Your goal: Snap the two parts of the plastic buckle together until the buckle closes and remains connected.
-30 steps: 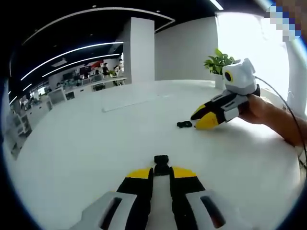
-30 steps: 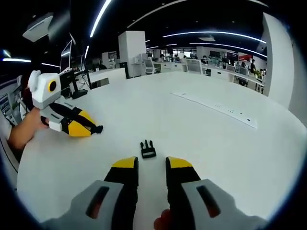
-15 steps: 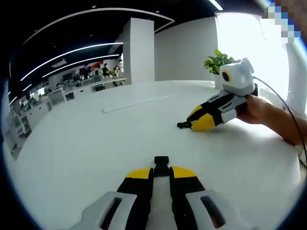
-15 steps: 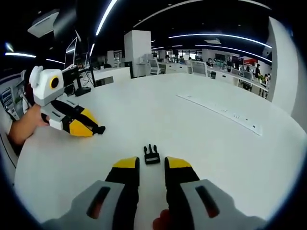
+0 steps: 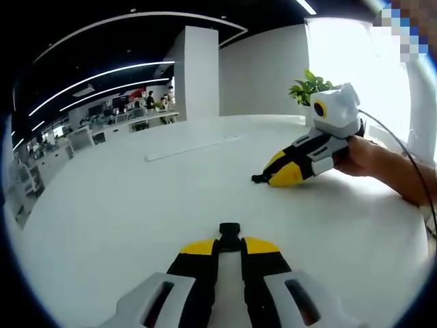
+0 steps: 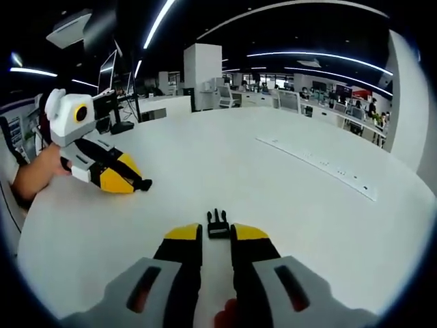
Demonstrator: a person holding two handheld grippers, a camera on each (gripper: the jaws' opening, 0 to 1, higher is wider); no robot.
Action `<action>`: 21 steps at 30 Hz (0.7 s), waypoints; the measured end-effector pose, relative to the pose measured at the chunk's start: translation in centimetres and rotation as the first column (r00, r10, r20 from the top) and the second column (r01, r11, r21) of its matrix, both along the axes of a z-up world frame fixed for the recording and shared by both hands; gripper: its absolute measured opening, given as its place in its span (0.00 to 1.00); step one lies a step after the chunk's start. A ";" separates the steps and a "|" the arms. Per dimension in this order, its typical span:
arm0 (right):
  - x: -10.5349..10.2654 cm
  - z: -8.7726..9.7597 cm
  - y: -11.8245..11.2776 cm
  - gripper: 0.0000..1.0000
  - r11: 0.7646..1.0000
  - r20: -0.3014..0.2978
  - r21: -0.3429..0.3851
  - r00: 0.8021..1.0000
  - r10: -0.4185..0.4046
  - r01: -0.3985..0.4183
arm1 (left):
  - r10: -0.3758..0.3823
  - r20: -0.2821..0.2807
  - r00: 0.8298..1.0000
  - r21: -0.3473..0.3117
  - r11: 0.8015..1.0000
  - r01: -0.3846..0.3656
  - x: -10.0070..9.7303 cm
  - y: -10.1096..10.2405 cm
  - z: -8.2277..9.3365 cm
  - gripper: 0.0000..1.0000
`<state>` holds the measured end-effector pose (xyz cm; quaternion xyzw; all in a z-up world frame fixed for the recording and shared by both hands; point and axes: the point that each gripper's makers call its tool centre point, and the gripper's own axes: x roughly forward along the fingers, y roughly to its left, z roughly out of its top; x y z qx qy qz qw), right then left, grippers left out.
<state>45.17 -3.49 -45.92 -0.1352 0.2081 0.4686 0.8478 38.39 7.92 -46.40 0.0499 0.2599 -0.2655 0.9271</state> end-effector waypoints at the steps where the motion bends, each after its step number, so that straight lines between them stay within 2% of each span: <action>1: 0.0 0.0 0.0 0.17 1.000 0.001 0.000 1.000 0.001 -0.001 | -0.001 0.001 1.000 0.001 1.000 0.001 0.0 0.0 0.0 0.13; 8: -0.1 0.0 0.0 0.13 1.000 0.006 0.000 1.000 0.003 -0.003 | -0.003 0.003 1.000 0.001 1.000 0.003 0.1 0.0 0.0 0.13; 21: 0.0 0.0 0.0 0.13 1.000 0.016 0.005 1.000 -0.002 0.002 | -0.007 0.007 1.000 0.000 1.000 0.007 0.2 0.0 0.0 0.13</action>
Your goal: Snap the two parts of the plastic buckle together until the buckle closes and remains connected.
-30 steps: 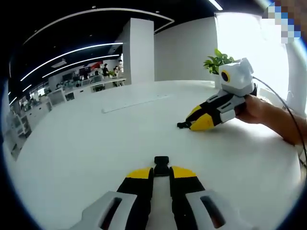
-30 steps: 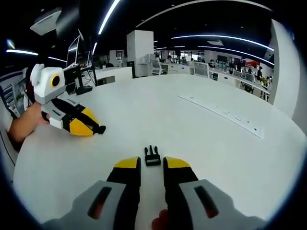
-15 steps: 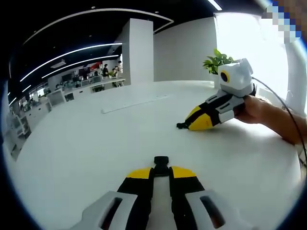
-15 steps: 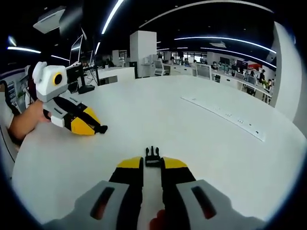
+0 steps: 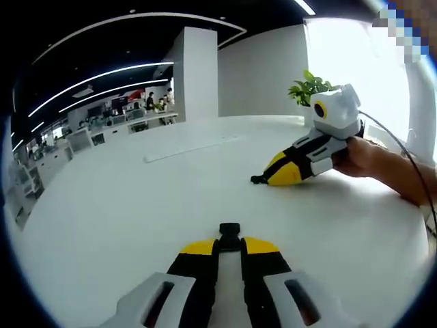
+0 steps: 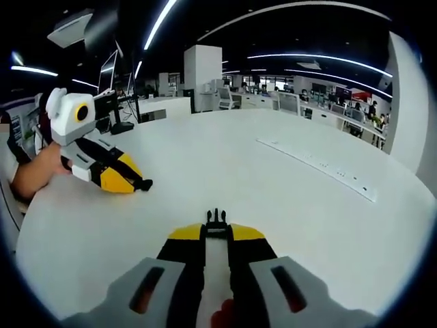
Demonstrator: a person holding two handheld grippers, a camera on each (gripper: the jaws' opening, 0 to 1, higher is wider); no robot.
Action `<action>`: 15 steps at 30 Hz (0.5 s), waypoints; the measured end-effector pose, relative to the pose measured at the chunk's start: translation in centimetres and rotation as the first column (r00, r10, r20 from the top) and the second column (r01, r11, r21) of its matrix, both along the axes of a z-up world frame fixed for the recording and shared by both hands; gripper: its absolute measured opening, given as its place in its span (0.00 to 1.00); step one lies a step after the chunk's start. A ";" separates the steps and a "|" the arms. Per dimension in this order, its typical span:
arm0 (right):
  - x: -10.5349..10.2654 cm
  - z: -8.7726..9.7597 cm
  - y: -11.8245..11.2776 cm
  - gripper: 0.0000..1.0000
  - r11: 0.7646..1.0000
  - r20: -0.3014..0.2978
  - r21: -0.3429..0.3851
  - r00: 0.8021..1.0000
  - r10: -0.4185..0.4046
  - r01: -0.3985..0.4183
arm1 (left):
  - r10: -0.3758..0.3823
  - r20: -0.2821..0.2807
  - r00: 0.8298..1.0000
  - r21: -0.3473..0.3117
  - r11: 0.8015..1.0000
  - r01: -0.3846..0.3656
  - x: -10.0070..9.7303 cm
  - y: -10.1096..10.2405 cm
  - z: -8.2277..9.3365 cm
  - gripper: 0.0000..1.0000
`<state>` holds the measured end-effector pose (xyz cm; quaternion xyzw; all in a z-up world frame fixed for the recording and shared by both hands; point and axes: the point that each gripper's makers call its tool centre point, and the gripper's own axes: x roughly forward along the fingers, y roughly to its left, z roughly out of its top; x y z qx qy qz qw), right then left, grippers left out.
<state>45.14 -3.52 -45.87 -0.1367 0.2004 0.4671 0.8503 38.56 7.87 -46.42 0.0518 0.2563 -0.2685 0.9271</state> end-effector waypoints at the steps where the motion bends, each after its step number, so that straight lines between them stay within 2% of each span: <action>1: 0.0 0.0 0.0 0.13 1.000 0.002 0.000 1.000 0.000 0.000 | 0.000 0.000 1.000 0.000 1.000 0.000 0.0 0.0 0.0 0.13; 10: 0.0 0.0 0.0 0.13 1.000 0.004 0.003 1.000 -0.005 0.005 | 0.000 0.000 1.000 -0.001 1.000 0.000 0.0 0.0 0.0 0.13; 15: -0.4 0.3 0.3 0.13 1.000 -0.009 0.030 1.000 -0.001 0.001 | 0.000 0.004 1.000 -0.005 1.000 0.000 0.0 -0.1 0.0 0.12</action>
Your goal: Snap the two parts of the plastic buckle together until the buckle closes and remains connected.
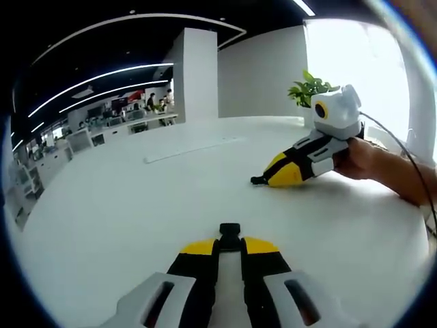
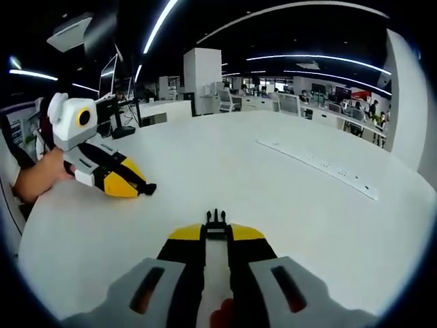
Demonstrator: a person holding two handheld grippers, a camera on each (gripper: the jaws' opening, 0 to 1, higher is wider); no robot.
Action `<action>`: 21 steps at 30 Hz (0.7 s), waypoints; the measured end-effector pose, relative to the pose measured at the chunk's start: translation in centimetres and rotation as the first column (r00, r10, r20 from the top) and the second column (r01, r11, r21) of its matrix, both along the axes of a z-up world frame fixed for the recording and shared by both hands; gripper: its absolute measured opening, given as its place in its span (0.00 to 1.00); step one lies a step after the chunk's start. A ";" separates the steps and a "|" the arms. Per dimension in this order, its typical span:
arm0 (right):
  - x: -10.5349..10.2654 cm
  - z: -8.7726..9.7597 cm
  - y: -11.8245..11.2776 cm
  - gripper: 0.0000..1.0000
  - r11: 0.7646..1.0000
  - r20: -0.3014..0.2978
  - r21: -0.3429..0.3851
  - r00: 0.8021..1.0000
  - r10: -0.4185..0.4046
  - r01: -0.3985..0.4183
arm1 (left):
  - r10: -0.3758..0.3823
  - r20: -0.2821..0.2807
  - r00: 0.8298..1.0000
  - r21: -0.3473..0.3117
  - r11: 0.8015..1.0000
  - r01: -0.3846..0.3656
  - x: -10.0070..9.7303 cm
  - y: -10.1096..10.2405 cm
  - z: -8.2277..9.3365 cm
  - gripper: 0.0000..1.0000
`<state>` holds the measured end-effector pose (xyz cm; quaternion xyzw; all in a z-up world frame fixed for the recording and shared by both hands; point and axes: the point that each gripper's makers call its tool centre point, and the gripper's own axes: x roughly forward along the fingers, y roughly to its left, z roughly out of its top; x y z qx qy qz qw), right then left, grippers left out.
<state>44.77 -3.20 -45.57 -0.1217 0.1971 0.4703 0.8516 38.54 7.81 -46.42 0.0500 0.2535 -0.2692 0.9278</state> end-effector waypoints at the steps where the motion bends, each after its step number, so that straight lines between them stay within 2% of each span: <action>1: 0.0 0.0 0.0 0.13 1.000 0.002 -0.002 1.000 -0.001 0.001 | -0.003 0.002 1.000 0.004 1.000 0.003 0.0 0.0 0.0 0.12; 10: -0.5 0.3 -0.5 0.13 1.000 0.002 -0.003 1.000 -0.004 0.004 | -0.014 -0.002 1.000 0.007 1.000 0.014 -0.4 -0.3 0.1 0.12; 21: -2.5 1.2 -1.5 0.13 1.000 0.003 0.013 1.000 -0.002 0.002 | -0.025 0.008 1.000 0.003 1.000 0.025 -1.0 -0.3 0.9 0.12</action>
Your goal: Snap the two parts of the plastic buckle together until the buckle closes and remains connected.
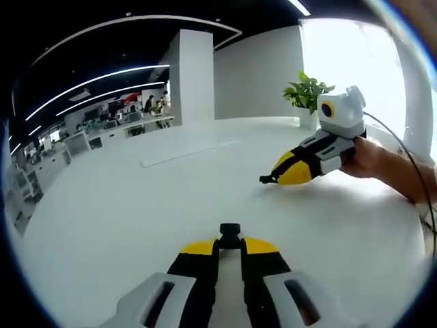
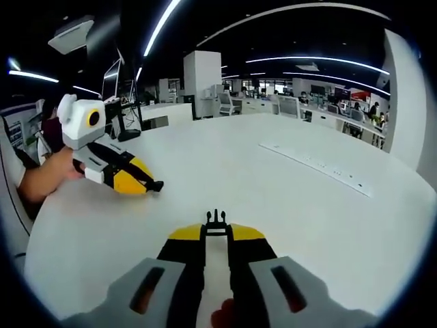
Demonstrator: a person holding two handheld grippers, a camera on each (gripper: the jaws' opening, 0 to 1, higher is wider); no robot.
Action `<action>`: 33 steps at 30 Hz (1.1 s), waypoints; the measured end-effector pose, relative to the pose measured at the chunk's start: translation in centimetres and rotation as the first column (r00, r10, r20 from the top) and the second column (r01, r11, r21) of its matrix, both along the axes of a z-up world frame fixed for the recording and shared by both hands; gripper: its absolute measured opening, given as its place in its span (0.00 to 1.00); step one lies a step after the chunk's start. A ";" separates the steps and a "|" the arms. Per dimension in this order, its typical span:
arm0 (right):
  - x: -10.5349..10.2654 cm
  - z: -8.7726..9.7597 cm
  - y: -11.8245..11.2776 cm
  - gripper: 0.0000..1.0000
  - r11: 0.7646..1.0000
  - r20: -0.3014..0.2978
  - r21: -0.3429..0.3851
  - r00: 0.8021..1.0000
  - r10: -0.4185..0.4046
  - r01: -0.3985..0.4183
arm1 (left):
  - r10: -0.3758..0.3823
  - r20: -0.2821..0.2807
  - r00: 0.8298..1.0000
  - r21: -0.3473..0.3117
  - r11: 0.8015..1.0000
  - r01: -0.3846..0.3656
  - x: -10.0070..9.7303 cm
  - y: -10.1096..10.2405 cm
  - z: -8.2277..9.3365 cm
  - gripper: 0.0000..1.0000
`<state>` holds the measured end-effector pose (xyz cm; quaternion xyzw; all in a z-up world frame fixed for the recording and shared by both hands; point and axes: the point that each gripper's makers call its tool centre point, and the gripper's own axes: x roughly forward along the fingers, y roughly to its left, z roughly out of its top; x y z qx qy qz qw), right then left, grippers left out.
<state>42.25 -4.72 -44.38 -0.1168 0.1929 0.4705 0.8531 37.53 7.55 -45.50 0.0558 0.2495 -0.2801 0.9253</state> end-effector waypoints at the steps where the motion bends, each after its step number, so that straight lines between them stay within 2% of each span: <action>1: -0.2 0.0 -0.1 0.13 1.000 0.000 -0.001 1.000 -0.001 0.001 | -0.001 0.001 1.000 0.001 1.000 0.001 0.0 0.0 0.0 0.12; 26: -5.0 0.2 -1.1 0.12 1.000 0.003 0.007 1.000 0.006 -0.006 | -0.113 0.003 0.994 0.013 0.994 0.113 -3.0 -0.9 0.1 0.12; 33: -6.2 0.2 -1.1 0.12 1.000 0.006 0.004 1.000 0.025 -0.025 | -0.169 0.022 0.985 0.015 0.986 0.168 -4.0 -1.1 0.4 0.12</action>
